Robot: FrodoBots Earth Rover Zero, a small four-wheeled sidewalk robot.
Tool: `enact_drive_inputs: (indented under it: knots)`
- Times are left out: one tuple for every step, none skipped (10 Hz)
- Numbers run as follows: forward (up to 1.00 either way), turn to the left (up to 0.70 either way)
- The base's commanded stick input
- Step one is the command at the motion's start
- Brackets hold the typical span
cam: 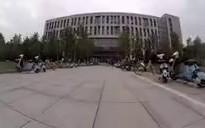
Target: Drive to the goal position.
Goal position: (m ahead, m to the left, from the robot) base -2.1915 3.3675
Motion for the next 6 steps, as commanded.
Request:
enact_drive_inputs:
  knots:
    - [0.70, 0.00]
    - [0.70, 0.00]
    - [0.70, 0.00]
    - [0.70, 0.00]
    - [0.70, 0.00]
    - [0.70, 0.00]
